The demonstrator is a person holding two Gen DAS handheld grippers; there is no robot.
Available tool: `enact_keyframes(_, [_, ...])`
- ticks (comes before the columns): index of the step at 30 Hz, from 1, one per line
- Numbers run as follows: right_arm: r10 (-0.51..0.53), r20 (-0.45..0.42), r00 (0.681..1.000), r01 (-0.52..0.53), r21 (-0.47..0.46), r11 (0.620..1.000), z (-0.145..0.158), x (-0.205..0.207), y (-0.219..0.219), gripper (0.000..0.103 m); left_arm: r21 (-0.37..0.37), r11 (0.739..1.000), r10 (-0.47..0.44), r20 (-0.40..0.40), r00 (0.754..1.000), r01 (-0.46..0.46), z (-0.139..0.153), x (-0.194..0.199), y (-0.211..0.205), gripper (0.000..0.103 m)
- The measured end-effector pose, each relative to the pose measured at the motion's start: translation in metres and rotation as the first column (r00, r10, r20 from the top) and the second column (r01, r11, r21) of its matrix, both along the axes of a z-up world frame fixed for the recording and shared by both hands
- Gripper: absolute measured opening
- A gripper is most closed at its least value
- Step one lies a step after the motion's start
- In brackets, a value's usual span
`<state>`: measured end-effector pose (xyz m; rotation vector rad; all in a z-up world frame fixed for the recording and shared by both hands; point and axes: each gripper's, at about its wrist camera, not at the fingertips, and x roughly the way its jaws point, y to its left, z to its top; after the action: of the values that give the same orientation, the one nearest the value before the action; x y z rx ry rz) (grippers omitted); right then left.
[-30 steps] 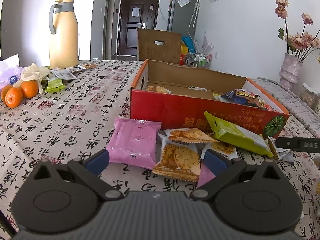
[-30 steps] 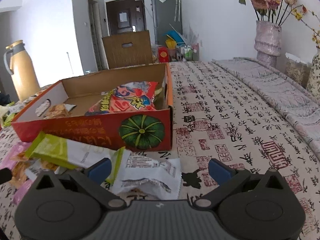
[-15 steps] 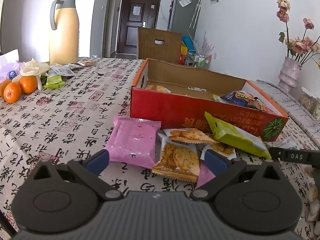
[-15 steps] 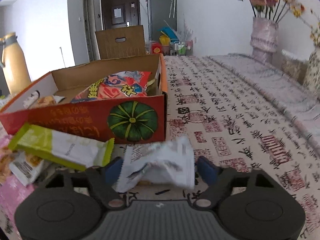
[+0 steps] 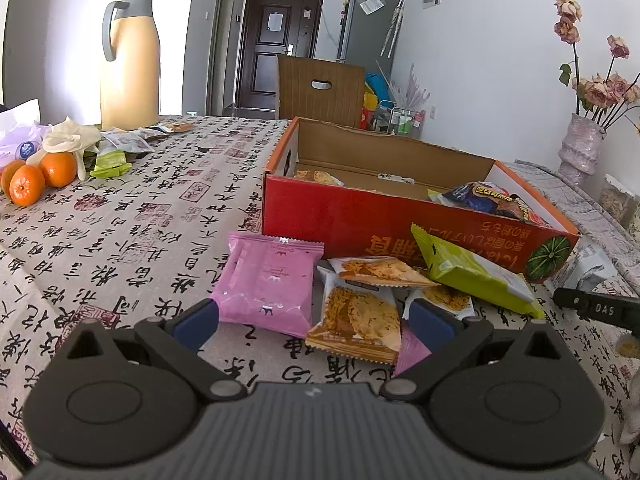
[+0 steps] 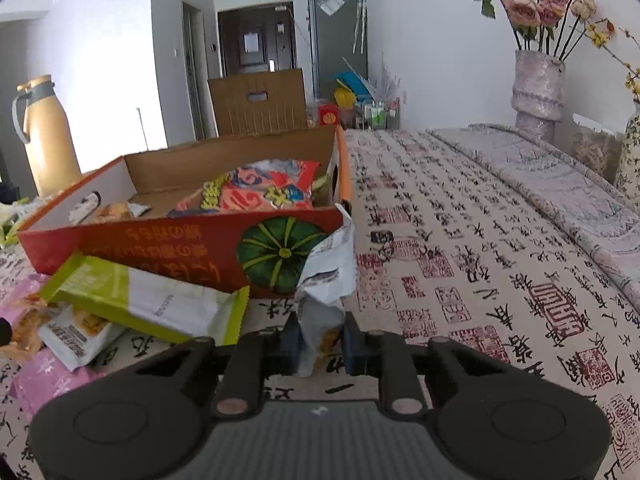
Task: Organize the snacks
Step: 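Grasp the silver-white foil packet with the right tool while the left tool grasps the pink cake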
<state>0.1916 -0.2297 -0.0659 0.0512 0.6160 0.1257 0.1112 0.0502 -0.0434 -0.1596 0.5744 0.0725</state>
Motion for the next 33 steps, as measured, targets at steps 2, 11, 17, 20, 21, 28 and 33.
enact_keyframes(2, [-0.004, 0.027, 1.0, 0.004, 0.004, 1.0, 0.002, -0.004, -0.001, 0.019, 0.005, 1.0, 0.004, -0.005, 1.0, -0.004, 0.0, 0.001, 0.0, 0.103])
enact_keyframes(11, [-0.013, 0.066, 0.998, 0.01, 0.033, 0.999, 0.004, -0.009, -0.006, 0.019, 0.043, 0.999, 0.003, -0.011, 1.0, -0.003, 0.013, 0.001, 0.001, 0.103])
enact_keyframes(17, [-0.018, 0.08, 0.997, 0.013, 0.052, 0.999, 0.005, -0.01, -0.01, 0.019, 0.101, 0.994, 0.046, 0.003, 0.999, -0.046, 0.03, 0.009, 0.012, 0.103])
enact_keyframes(20, [-0.017, 0.082, 0.997, 0.013, 0.055, 0.998, 0.005, -0.011, -0.01, 0.019, 0.115, 0.991, 0.076, -0.013, 0.997, -0.074, 0.033, 0.018, 0.019, 0.103])
enact_keyframes(21, [-0.017, 0.083, 0.996, 0.012, 0.057, 0.998, 0.005, -0.011, -0.01, 0.019, 0.12, 0.989, 0.089, -0.028, 0.996, -0.085, 0.033, 0.023, 0.022, 0.103])
enact_keyframes(28, [-0.017, 0.092, 0.996, 0.011, 0.066, 0.998, 0.005, -0.014, -0.011, 0.019, 0.126, 0.988, 0.113, -0.15, 0.982, -0.094, 0.014, 0.053, 0.03, 0.103])
enact_keyframes(33, [-0.014, 0.091, 0.996, 0.008, 0.07, 0.997, 0.005, -0.014, -0.011, 0.019, 0.128, 0.988, 0.109, -0.175, 0.979, -0.088, 0.002, 0.058, 0.025, 0.101])
